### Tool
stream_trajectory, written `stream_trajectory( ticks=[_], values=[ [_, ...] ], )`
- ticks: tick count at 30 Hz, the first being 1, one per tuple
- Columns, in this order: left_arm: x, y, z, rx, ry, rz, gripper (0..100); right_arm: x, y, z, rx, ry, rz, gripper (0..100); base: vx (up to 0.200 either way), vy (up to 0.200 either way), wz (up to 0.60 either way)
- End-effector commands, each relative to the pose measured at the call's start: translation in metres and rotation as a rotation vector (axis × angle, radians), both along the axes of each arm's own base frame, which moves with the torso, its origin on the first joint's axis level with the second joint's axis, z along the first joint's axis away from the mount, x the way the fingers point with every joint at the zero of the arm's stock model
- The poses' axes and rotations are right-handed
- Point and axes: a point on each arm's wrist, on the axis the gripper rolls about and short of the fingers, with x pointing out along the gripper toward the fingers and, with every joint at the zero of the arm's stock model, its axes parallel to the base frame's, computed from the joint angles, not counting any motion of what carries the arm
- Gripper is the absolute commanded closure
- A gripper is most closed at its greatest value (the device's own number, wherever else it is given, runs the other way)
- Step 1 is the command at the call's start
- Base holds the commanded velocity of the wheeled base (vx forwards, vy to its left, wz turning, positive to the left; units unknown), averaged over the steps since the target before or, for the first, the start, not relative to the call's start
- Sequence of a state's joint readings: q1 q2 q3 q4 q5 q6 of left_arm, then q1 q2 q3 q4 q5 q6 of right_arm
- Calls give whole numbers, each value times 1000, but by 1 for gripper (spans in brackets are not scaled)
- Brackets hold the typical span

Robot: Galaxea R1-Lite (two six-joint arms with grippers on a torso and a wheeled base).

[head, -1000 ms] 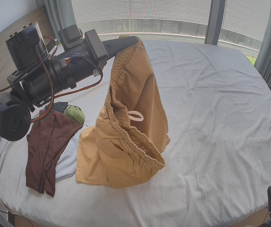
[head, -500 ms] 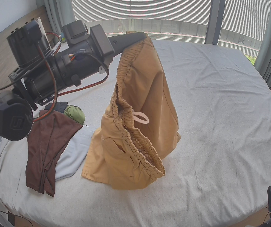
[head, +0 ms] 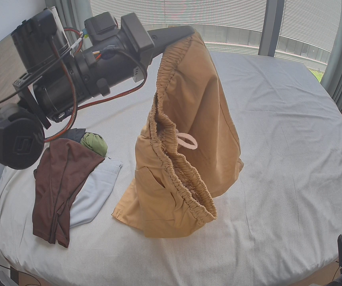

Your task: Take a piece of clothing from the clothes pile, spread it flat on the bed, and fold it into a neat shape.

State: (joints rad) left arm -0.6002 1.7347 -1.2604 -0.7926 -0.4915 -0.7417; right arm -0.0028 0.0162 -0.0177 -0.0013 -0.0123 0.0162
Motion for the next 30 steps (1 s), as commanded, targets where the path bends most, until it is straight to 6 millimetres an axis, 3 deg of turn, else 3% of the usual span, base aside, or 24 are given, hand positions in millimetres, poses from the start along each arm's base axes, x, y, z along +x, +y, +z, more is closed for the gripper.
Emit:
stream_trajectory(
  ticks=[1, 7, 11, 17, 30],
  values=[
    [2, 2, -6, 9, 17, 11, 100, 0, 0, -5, 1, 1, 0, 0, 0, 0, 0],
    [7, 13, -12, 18, 31, 47, 100, 0, 0, -5, -1, 1, 0, 0, 0, 0, 0],
    [3, 14, -4, 6, 15, 43, 100, 0, 0, -5, -2, 1, 0, 0, 0, 0, 0],
    [5, 15, -18, 29, 49, 49, 100, 0, 0, -5, -4, 1, 0, 0, 0, 0, 0],
    [18, 45, -20, 3, 22, 126, 100, 0, 0, -5, -16, 0, 7, 0, 0, 0, 0]
  ],
)
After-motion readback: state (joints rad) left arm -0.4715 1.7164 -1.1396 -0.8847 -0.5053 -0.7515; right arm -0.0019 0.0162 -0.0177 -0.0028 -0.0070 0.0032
